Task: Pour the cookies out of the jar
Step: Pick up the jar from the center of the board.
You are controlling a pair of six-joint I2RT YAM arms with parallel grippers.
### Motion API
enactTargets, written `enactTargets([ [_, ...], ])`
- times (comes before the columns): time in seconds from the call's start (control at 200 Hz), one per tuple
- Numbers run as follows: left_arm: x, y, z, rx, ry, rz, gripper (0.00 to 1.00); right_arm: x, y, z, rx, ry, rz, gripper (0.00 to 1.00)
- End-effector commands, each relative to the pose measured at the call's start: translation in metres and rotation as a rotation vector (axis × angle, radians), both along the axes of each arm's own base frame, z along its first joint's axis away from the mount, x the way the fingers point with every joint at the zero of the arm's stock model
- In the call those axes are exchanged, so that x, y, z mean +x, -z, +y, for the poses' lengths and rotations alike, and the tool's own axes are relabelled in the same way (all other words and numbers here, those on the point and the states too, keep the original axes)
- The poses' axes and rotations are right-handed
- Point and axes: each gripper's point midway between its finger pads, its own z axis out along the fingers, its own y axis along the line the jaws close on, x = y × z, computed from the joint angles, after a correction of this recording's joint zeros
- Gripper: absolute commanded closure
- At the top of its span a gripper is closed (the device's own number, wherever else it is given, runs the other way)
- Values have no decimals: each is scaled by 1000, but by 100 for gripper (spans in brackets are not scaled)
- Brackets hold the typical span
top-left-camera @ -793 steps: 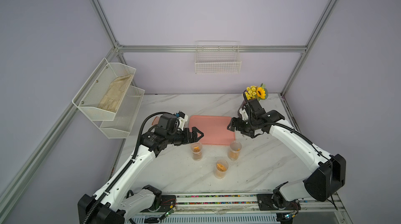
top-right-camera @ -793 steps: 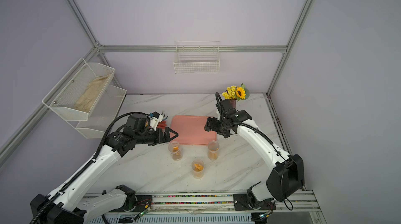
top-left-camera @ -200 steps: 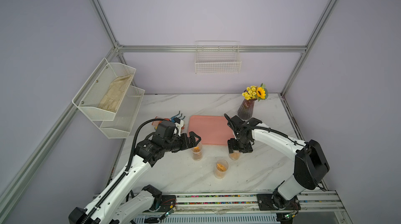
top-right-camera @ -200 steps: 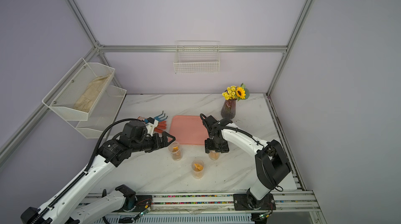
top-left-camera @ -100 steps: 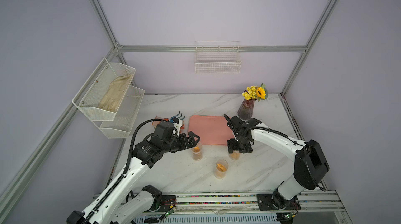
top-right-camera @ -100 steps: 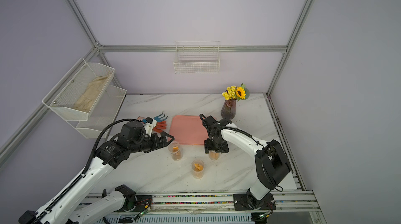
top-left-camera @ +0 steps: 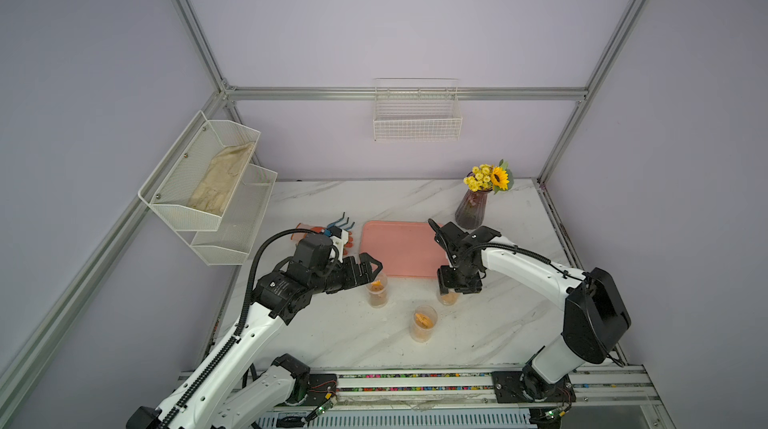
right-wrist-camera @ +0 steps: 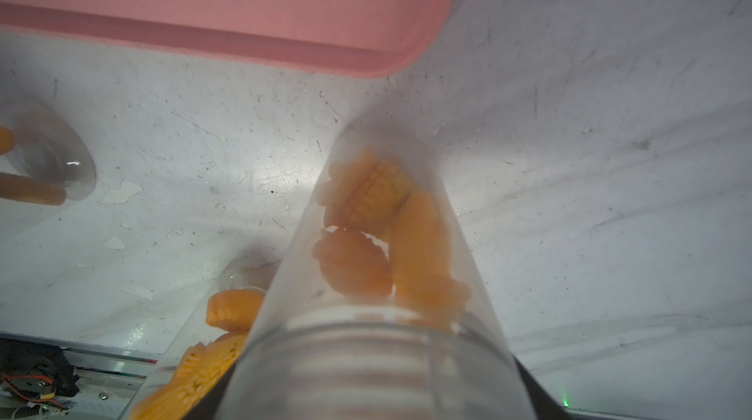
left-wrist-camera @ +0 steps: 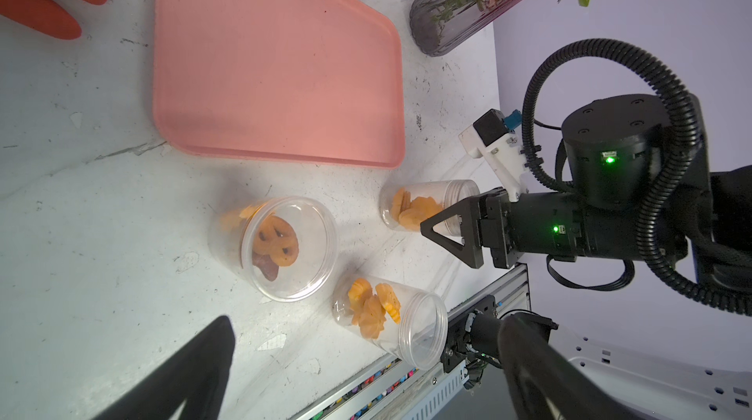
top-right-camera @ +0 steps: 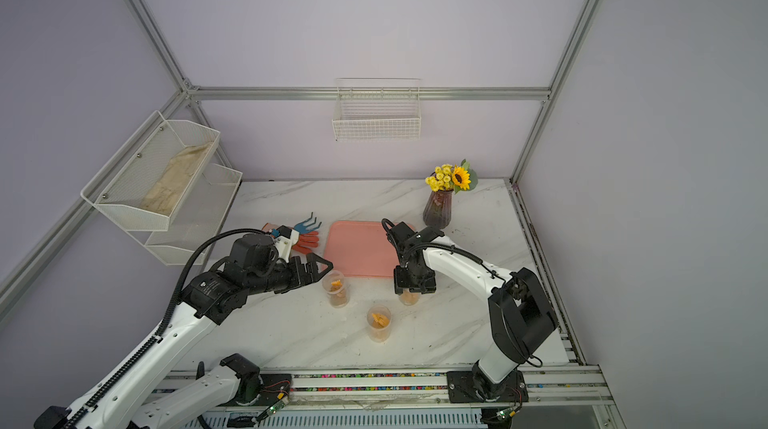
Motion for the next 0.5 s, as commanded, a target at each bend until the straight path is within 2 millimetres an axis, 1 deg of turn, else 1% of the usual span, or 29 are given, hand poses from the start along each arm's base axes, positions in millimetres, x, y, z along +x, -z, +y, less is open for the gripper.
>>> enactTargets([
  [0.0, -4, 7, 1, 2, 1, 5, 0, -3, -7, -4, -13, 6, -9, 38],
  [0.09, -4, 6, 1, 3, -1, 1, 0, -2, -10, -4, -19, 4, -13, 40],
  [0.26, -3, 2, 2, 7, 4, -14, 0, -2, -25, -4, -10, -1, -21, 42],
  [0.38, 0, -4, 1, 18, 11, -37, 0, -1, -43, -1, 17, 18, -41, 43],
  [0.495, 4, -8, 2, 34, 14, -58, 0, 8, -65, 6, 53, 23, -79, 44],
])
